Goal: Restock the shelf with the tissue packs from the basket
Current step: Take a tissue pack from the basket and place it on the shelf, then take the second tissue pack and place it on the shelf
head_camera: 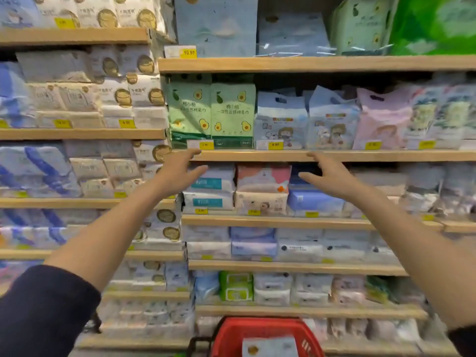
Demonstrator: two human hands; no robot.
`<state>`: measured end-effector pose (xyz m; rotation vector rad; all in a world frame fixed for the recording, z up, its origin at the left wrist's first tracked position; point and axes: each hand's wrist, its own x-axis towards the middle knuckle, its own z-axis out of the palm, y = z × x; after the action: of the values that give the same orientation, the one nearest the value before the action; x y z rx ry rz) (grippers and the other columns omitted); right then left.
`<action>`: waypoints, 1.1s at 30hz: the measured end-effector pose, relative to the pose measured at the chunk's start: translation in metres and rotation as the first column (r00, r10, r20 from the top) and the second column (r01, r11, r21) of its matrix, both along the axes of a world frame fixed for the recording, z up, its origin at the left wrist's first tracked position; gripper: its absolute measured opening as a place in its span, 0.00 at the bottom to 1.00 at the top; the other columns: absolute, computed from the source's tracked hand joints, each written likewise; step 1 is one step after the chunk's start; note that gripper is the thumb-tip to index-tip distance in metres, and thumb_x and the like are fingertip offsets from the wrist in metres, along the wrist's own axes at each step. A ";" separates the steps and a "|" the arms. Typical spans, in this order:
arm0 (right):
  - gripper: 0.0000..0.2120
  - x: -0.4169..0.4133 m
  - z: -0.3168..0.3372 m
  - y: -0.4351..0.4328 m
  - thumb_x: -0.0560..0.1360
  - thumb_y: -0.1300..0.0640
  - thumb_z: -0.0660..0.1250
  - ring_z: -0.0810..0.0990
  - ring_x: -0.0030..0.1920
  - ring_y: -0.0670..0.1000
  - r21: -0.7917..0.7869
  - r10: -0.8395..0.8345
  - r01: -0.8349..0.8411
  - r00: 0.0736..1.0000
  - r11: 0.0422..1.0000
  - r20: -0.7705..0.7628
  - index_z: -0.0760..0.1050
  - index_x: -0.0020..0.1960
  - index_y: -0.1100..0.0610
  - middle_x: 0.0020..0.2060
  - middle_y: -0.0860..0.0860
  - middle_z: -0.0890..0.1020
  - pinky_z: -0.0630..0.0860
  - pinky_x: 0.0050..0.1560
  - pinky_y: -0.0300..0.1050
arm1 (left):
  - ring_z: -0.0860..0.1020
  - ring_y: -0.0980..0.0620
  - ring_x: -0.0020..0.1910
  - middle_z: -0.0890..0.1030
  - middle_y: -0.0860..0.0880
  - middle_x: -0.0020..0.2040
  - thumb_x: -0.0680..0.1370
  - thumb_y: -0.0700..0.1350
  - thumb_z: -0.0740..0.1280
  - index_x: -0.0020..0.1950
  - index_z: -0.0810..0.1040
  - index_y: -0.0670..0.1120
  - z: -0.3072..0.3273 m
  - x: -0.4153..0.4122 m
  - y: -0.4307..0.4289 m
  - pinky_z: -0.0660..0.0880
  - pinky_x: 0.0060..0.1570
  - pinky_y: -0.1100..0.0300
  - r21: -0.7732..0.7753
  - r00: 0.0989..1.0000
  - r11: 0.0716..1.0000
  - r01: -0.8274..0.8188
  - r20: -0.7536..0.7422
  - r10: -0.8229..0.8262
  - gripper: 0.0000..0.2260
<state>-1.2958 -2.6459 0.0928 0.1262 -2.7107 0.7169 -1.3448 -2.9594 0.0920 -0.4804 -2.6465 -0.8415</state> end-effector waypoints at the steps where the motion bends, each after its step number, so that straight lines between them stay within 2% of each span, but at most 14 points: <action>1: 0.28 0.006 -0.015 0.003 0.75 0.53 0.63 0.65 0.69 0.58 -0.014 -0.003 0.003 1.000 1.000 0.020 0.58 0.72 0.59 0.70 0.59 0.66 0.64 0.63 0.48 | 0.71 0.44 0.65 0.69 0.43 0.69 0.77 0.51 0.62 0.72 0.63 0.45 -0.019 0.006 0.003 0.69 0.62 0.50 0.008 0.999 1.000 0.000 0.047 -0.001 0.24; 4: 0.29 0.023 -0.060 0.014 0.75 0.53 0.64 0.66 0.68 0.59 -0.054 -0.024 0.029 0.995 0.998 0.095 0.58 0.72 0.59 0.69 0.59 0.66 0.65 0.62 0.49 | 0.70 0.44 0.66 0.68 0.44 0.70 0.77 0.51 0.62 0.72 0.62 0.45 -0.070 0.023 0.013 0.69 0.63 0.50 0.030 0.987 1.000 -0.010 0.160 0.005 0.25; 8: 0.30 0.044 -0.109 0.034 0.75 0.54 0.64 0.65 0.69 0.59 -0.112 0.000 0.020 0.984 0.994 0.179 0.57 0.72 0.59 0.71 0.58 0.64 0.64 0.65 0.52 | 0.69 0.44 0.67 0.68 0.43 0.70 0.78 0.47 0.63 0.72 0.62 0.42 -0.115 0.044 0.029 0.67 0.61 0.56 0.053 0.967 0.999 -0.001 0.254 -0.013 0.25; 16: 0.29 0.093 -0.188 0.078 0.75 0.52 0.64 0.64 0.70 0.58 -0.156 0.015 0.046 0.930 0.987 0.368 0.57 0.72 0.57 0.71 0.57 0.64 0.66 0.64 0.51 | 0.68 0.43 0.68 0.68 0.41 0.70 0.77 0.48 0.64 0.72 0.62 0.42 -0.197 0.088 0.069 0.67 0.61 0.54 0.021 0.905 0.999 -0.033 0.424 0.021 0.25; 21: 0.31 0.121 -0.237 0.096 0.74 0.53 0.65 0.65 0.69 0.59 -0.129 0.022 0.042 0.886 0.991 0.463 0.57 0.72 0.59 0.71 0.58 0.65 0.64 0.65 0.51 | 0.71 0.41 0.66 0.69 0.42 0.70 0.75 0.53 0.66 0.71 0.63 0.42 -0.248 0.118 0.084 0.69 0.61 0.50 -0.003 0.845 1.000 -0.018 0.535 0.016 0.29; 25: 0.31 0.138 -0.270 0.104 0.74 0.53 0.66 0.64 0.70 0.58 -0.163 0.067 0.023 0.847 0.986 0.527 0.57 0.72 0.59 0.71 0.58 0.64 0.64 0.67 0.52 | 0.68 0.42 0.68 0.67 0.42 0.71 0.76 0.50 0.65 0.72 0.62 0.42 -0.284 0.135 0.098 0.68 0.64 0.50 -0.020 0.802 1.000 0.008 0.598 0.006 0.27; 29: 0.30 0.146 -0.297 0.101 0.73 0.55 0.66 0.66 0.69 0.58 -0.176 0.076 0.030 0.822 0.984 0.564 0.59 0.72 0.58 0.70 0.58 0.67 0.65 0.67 0.53 | 0.70 0.44 0.67 0.72 0.44 0.67 0.75 0.47 0.67 0.70 0.66 0.43 -0.310 0.141 0.105 0.67 0.62 0.56 0.013 0.783 0.998 0.054 0.620 -0.050 0.25; 31: 0.31 0.144 -0.308 0.098 0.73 0.56 0.67 0.66 0.69 0.58 -0.190 0.067 0.057 0.805 0.980 0.589 0.59 0.72 0.58 0.70 0.58 0.66 0.65 0.68 0.54 | 0.71 0.44 0.65 0.73 0.42 0.67 0.73 0.52 0.68 0.70 0.66 0.42 -0.321 0.137 0.104 0.69 0.63 0.54 0.001 0.758 0.999 0.042 0.651 -0.032 0.29; 33: 0.30 0.139 -0.320 0.095 0.73 0.58 0.67 0.66 0.69 0.58 -0.203 0.062 0.082 0.787 0.976 0.614 0.59 0.72 0.59 0.70 0.58 0.67 0.64 0.67 0.50 | 0.71 0.44 0.66 0.73 0.42 0.67 0.69 0.58 0.65 0.70 0.66 0.43 -0.334 0.129 0.100 0.69 0.64 0.50 -0.011 0.742 0.999 0.041 0.670 -0.023 0.34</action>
<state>-1.1565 -2.5514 -0.2270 -0.2230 -3.2020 1.2339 -1.2161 -2.8592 -0.2418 -0.2481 -3.3137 -1.1712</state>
